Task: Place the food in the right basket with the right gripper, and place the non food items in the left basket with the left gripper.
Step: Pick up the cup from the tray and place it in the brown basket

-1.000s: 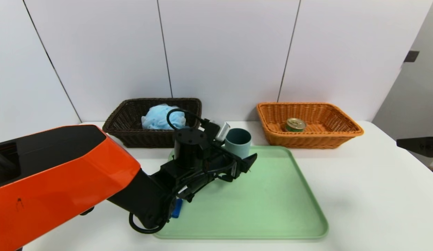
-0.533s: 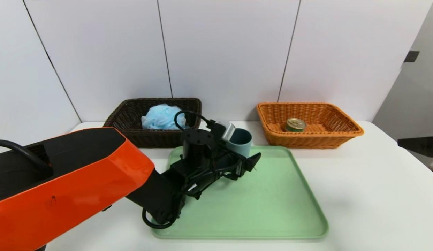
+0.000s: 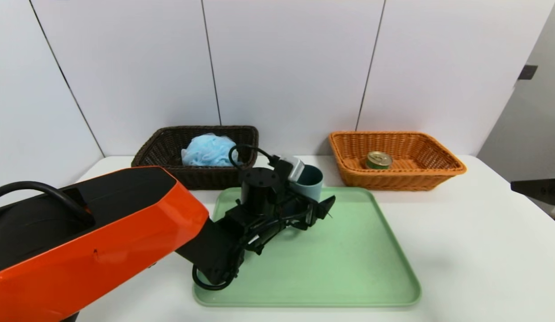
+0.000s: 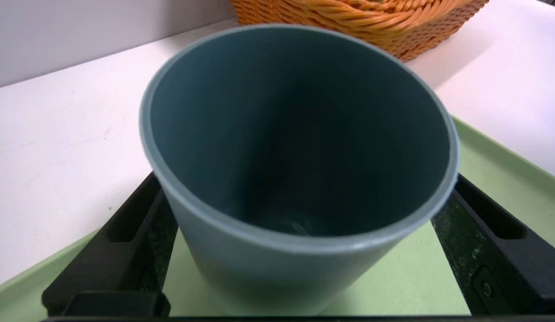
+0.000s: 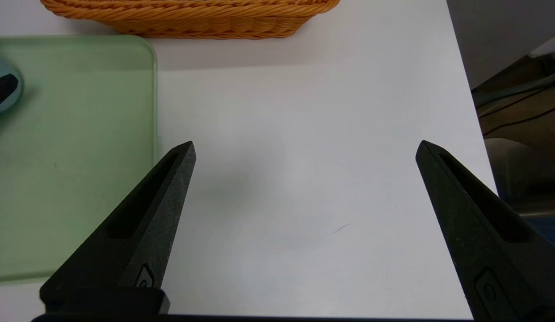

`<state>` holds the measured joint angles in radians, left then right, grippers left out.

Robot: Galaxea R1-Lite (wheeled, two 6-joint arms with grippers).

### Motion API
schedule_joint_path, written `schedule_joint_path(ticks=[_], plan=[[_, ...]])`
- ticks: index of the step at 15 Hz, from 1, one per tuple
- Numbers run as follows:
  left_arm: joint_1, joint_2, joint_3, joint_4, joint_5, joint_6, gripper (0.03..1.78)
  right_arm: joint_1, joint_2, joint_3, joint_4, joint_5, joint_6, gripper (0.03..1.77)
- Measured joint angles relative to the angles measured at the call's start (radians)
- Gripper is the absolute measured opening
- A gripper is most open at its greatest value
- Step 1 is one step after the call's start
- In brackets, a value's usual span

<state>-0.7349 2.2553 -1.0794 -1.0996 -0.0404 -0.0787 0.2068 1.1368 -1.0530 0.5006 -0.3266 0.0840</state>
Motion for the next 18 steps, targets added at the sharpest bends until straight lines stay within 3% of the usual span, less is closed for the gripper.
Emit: schedule_joint_path(ticks=[1,4,5,10,13,18], plan=[[0.000,0.003,-0.008,0.007,0.002,0.000,1.69,0.000,-0.001,0.006,-0.001,0.000,-0.001,1.70],[0.000,0.008,-0.016,0.024,0.003,0.000,1.23,0.000,-0.006,0.013,-0.001,0.001,-0.003,1.70],[0.000,0.008,-0.017,0.024,0.003,0.000,1.18,0.000,-0.007,0.014,-0.001,0.001,-0.003,1.70],[-0.012,-0.007,-0.017,0.031,0.021,0.001,1.16,0.000,-0.007,0.018,-0.001,0.003,-0.003,1.70],[-0.029,-0.071,-0.027,0.095,0.030,0.001,1.16,0.000,-0.007,0.018,-0.001,0.003,-0.004,1.70],[-0.035,-0.274,-0.235,0.425,0.103,0.006,1.16,0.000,-0.008,0.031,-0.002,0.003,-0.004,1.70]])
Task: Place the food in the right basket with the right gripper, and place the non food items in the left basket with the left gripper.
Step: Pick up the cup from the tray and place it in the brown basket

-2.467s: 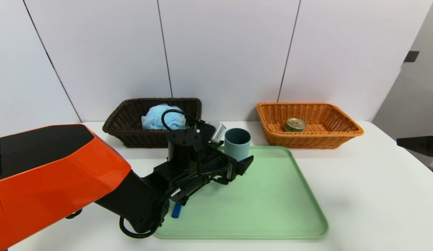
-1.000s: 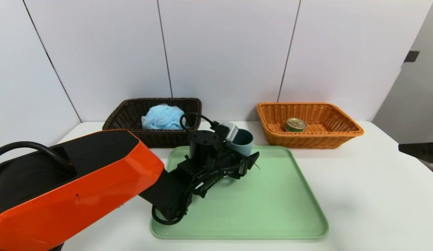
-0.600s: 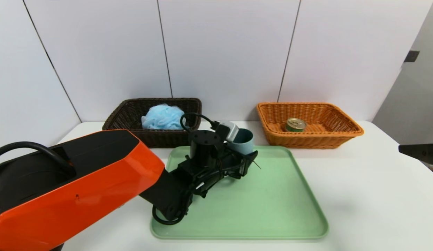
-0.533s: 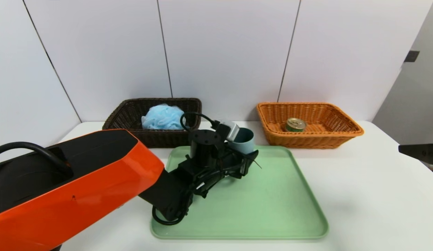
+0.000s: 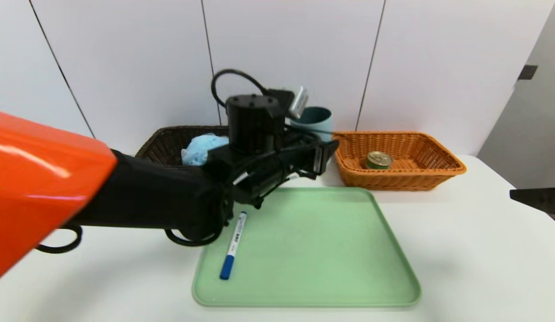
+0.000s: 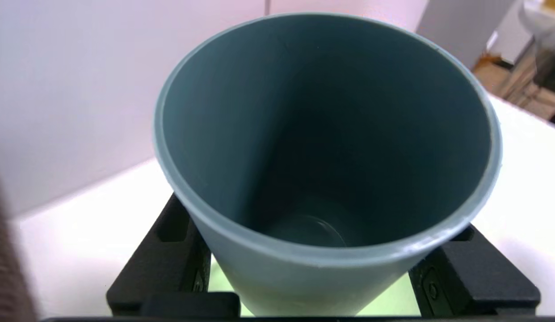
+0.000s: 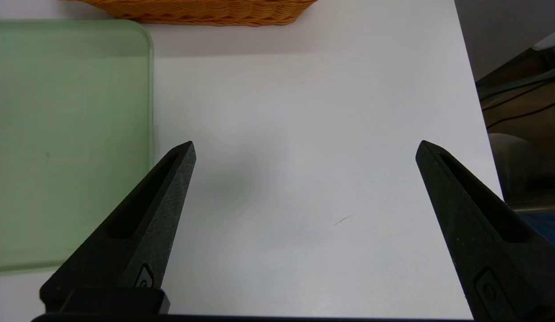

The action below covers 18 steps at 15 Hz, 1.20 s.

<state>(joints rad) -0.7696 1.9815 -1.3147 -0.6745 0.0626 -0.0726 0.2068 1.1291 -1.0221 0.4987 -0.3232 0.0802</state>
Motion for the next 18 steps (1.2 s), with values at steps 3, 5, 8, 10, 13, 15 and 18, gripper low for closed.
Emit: schedule_joint_path(ticks=[3,5,8,10,13,15,18], plan=[[0.073,-0.120,-0.140,0.243,0.034,0.016,1.16,0.001,0.003,0.005,0.000,0.001,-0.001,1.70],[0.167,-0.182,-0.185,0.368,0.037,0.023,1.15,0.001,0.005,0.007,0.000,0.001,-0.001,1.70],[0.314,-0.245,-0.191,0.479,0.032,0.024,1.15,0.001,0.008,0.009,-0.001,0.002,0.000,1.70],[0.415,-0.267,-0.160,0.516,0.017,0.026,1.15,0.001,0.008,0.009,-0.001,0.002,0.000,1.70],[0.520,-0.264,-0.113,0.514,-0.003,0.023,1.15,0.001,0.008,0.003,-0.001,0.003,-0.002,1.70],[0.570,-0.239,-0.079,0.511,-0.008,0.019,1.15,0.001,0.008,-0.007,-0.002,0.003,-0.005,1.70],[0.611,-0.189,-0.041,0.479,-0.008,0.017,1.15,0.001,0.008,-0.010,-0.002,0.002,-0.004,1.70]])
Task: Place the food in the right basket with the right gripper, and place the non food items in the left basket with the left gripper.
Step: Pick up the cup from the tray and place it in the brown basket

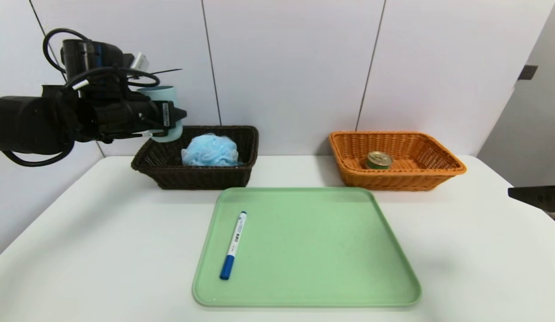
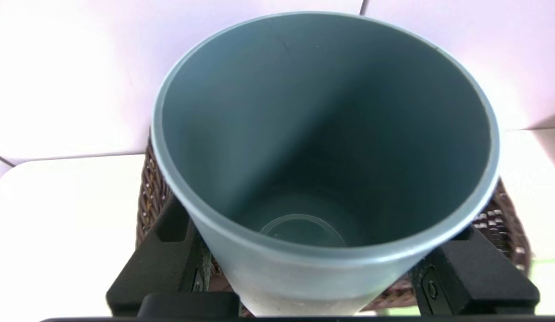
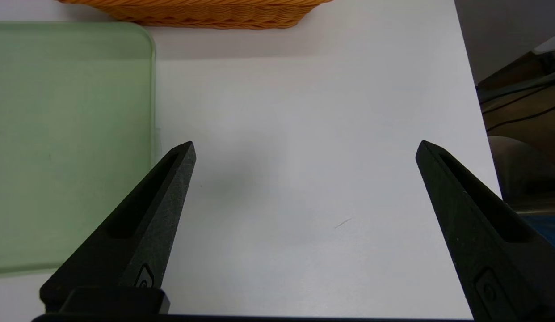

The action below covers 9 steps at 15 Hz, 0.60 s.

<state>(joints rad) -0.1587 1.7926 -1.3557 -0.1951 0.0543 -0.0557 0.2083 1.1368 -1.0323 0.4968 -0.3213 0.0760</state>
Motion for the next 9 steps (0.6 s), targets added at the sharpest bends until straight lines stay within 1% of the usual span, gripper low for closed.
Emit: schedule_joint_path(ticks=[2,5,9], plan=[[0.023,0.044,0.009,-0.039,0.001,0.002,1.15,0.000,-0.001,0.000,0.000,0.000,0.001,1.70],[0.028,0.094,0.013,-0.090,0.002,0.007,1.15,-0.001,-0.005,0.000,0.002,-0.001,0.001,1.70],[0.031,0.133,0.017,-0.100,0.003,0.007,1.15,-0.002,-0.006,0.001,0.001,-0.001,0.002,1.70]])
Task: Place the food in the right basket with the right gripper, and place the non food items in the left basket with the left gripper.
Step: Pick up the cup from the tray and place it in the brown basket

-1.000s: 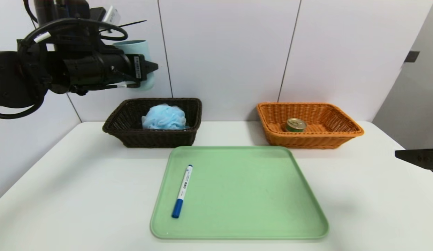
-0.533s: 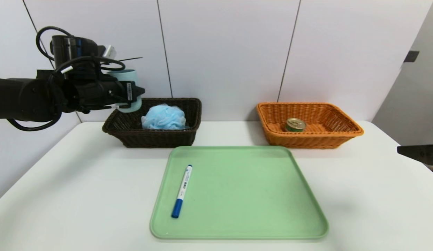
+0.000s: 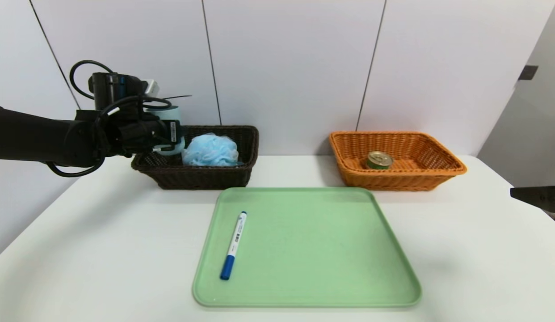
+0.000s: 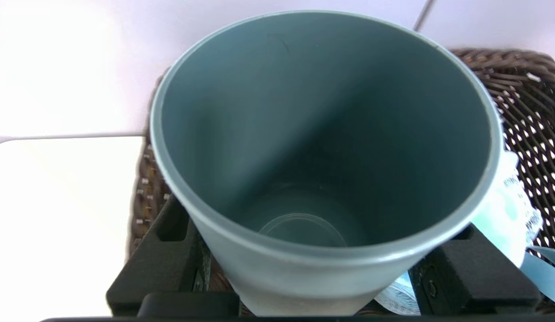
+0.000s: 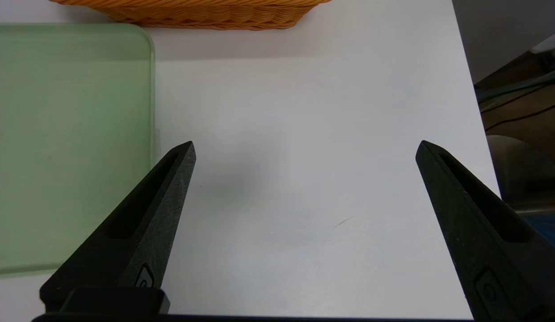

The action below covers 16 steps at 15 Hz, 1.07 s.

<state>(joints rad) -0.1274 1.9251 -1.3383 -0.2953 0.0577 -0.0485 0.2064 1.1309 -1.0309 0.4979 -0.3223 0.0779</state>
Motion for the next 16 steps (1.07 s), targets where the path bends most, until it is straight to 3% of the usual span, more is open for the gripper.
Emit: schedule_joint_path(ticks=[10,16], plan=[[0.003,0.018,-0.009,-0.001,0.001,0.002,1.15,0.000,0.004,0.001,-0.048,0.001,-0.001,1.70],[0.003,0.024,-0.009,-0.003,0.003,0.001,1.45,-0.001,0.004,0.005,-0.048,0.000,0.000,1.70]])
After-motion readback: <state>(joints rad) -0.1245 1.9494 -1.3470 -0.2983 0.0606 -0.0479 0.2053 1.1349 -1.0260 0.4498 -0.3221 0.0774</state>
